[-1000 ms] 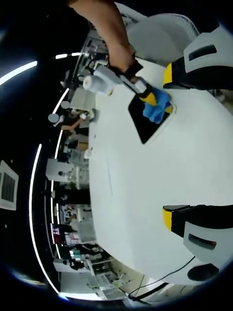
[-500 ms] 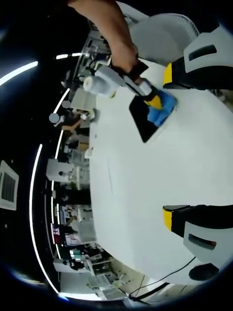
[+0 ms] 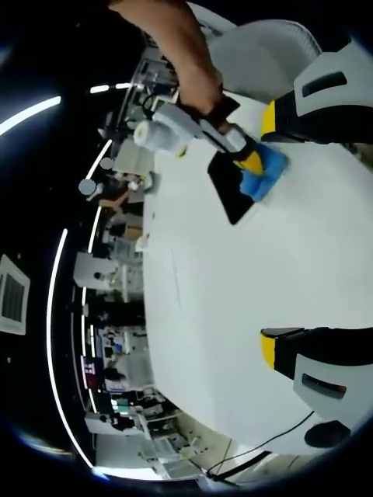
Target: Wipe the mirror surface with the cleaning cloth until all visible marks leave the cleaned area.
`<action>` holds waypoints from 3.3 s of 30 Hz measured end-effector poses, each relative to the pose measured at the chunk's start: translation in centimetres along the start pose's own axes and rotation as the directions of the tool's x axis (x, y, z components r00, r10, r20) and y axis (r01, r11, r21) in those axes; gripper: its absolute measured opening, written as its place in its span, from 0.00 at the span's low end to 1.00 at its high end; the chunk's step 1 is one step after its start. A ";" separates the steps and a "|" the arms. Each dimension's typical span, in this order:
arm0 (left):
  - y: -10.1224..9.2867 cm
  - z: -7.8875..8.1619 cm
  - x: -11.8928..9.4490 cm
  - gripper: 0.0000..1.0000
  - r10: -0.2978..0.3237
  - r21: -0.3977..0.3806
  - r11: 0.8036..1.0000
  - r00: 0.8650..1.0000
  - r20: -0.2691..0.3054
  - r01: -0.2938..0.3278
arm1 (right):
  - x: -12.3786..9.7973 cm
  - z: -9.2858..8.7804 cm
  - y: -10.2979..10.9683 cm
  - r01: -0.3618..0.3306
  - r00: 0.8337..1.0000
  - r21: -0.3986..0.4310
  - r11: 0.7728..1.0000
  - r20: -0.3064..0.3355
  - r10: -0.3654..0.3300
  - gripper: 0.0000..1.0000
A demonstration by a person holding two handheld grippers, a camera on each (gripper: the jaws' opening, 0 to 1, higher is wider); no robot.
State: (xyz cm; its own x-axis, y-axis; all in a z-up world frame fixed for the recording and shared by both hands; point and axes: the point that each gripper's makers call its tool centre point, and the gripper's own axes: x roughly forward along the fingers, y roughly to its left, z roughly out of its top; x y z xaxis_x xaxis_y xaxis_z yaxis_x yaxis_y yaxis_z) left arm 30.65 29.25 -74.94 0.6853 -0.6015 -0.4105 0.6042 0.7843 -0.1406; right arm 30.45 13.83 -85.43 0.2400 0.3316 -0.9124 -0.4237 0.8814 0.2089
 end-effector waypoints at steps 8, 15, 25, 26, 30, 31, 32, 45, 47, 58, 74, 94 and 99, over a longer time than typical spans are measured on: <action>-0.1 0.1 0.6 1.00 -0.010 0.000 1.000 1.000 0.000 0.010 | 0.0 0.0 0.0 -0.005 1.000 -0.025 1.000 -0.013 0.004 0.02; -0.3 0.0 0.7 1.00 -0.014 0.000 1.000 1.000 -0.005 0.014 | 0.0 0.0 -0.1 -0.001 1.000 -0.017 1.000 0.021 0.001 0.01; -0.4 0.1 0.7 1.00 -0.022 0.009 1.000 1.000 -0.011 0.022 | 0.0 0.1 0.0 -0.009 1.000 -0.005 1.000 -0.003 0.009 0.01; -0.3 0.0 0.6 1.00 -0.020 0.010 1.000 1.000 -0.012 0.020 | 0.0 0.1 0.0 -0.008 1.000 -0.009 1.000 -0.005 0.008 0.01; 0.0 -0.2 0.5 1.00 -0.013 0.002 1.000 1.000 -0.012 0.013 | 0.0 0.4 -0.1 -0.004 1.000 -0.007 1.000 0.003 0.004 0.01; 0.0 -0.2 0.5 1.00 -0.011 0.001 1.000 1.000 -0.012 0.011 | 0.0 0.4 -0.1 -0.005 1.000 -0.007 1.000 0.003 0.005 0.01; 0.0 -0.2 0.5 1.00 -0.010 0.000 1.000 1.000 -0.011 0.010 | 0.0 0.4 -0.1 -0.005 1.000 -0.008 1.000 0.002 0.005 0.01; -0.2 -0.1 0.4 1.00 -0.011 -0.003 1.000 1.000 -0.009 0.011 | 0.1 0.7 -0.4 0.008 1.000 0.017 1.000 0.020 -0.008 0.01; -0.1 -0.2 0.3 1.00 -0.009 -0.002 1.000 1.000 -0.008 0.009 | 0.2 1.0 -0.5 0.007 1.000 0.024 1.000 0.025 -0.007 0.01; 0.3 -0.4 -0.3 1.00 0.011 -0.015 1.000 1.000 -0.003 -0.011 | 0.7 2.4 -1.1 0.011 1.000 0.032 0.999 0.027 -0.012 0.01; 0.6 -0.5 -0.9 1.00 0.021 -0.016 1.000 1.000 -0.004 -0.021 | 1.4 5.1 -2.4 0.012 1.000 0.043 0.999 0.022 -0.013 0.01; 0.0 -0.3 -1.0 1.00 0.020 -0.027 0.999 1.000 0.001 -0.020 | 2.5 8.3 -3.9 0.000 1.000 0.055 0.998 0.018 -0.001 0.01; 0.1 -0.3 -1.0 1.00 0.024 -0.031 0.999 1.000 0.000 -0.024 | 2.7 8.7 -4.3 -0.009 1.000 0.068 0.998 0.023 0.007 0.01</action>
State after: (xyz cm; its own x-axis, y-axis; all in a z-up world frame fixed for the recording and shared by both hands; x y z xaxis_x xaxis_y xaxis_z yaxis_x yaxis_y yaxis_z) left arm 29.86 29.98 -74.85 0.6996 -0.5824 -0.4140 0.5746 0.8029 -0.1585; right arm 40.53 13.91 -85.75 0.2571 0.3459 -0.9024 -0.3655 0.8992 0.2405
